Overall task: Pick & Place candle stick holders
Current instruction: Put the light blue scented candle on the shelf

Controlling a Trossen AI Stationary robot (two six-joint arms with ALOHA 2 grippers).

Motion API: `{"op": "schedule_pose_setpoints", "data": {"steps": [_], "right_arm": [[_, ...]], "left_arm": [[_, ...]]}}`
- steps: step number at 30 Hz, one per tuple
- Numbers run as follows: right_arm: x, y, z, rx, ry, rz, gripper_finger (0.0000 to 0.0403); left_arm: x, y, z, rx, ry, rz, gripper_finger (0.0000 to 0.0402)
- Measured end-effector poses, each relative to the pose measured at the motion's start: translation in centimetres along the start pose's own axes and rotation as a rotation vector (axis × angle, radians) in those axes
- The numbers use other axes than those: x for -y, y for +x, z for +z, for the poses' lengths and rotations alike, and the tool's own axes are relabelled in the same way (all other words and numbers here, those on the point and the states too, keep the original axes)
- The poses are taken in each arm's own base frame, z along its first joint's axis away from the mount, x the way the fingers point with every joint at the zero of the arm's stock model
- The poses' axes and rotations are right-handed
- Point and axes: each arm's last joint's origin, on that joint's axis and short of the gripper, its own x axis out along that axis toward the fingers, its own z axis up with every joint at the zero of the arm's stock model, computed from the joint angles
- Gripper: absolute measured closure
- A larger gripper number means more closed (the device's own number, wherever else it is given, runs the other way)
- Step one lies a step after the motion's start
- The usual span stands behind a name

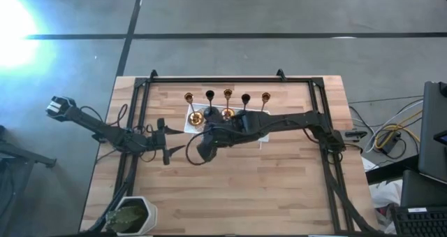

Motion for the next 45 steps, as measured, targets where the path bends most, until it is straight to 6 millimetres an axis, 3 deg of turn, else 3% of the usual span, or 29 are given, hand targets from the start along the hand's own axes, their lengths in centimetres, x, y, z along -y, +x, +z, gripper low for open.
{"op": "schedule_pose_setpoints", "data": {"steps": [10,20,33,45], "right_arm": [[-0.4,-0.2,-0.1,-0.045,-0.636,0.117,0.0108],[-0.4,-1.4,-0.3,-0.067,-1.150,0.263,0.0108],[0.3,-1.9,-0.9,-0.113,-1.504,0.265,0.0108],[1.5,-3.7,-0.8,-0.127,-1.544,0.256,0.0108]], "left_arm": [[0.0,0.0,0.0,0.001,0.000,0.000,0.0133],[0.0,0.0,0.0,0.001,0.000,0.000,0.0133],[0.0,0.0,0.0,0.001,0.000,0.000,0.0133],[0.0,0.0,0.0,0.000,0.000,0.000,0.0133]]}}
